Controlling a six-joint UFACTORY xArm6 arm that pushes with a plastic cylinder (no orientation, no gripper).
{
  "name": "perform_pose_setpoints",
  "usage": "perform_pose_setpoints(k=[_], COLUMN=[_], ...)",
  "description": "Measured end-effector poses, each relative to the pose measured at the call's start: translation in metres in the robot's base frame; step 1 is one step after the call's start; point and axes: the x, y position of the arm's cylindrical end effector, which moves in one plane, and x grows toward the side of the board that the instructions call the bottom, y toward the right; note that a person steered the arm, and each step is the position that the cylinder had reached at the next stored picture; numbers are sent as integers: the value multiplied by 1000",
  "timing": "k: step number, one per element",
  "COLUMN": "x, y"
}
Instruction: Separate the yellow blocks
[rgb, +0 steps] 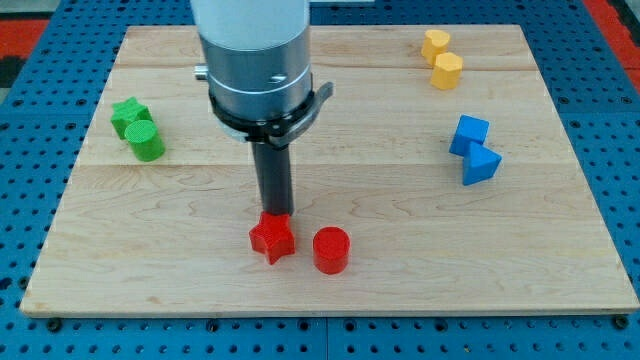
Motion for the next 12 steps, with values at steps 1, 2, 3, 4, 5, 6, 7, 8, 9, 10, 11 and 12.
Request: perform_pose_setpoints(k=[1, 2, 3, 4, 5, 6, 7, 8, 9, 10, 11, 12], x=[0, -8, -11, -11, -33, -79, -126, -148, -173, -223, -273, -245], y=[-3, -3, -3, -3, 49, 95, 145, 178, 236, 285, 248, 150])
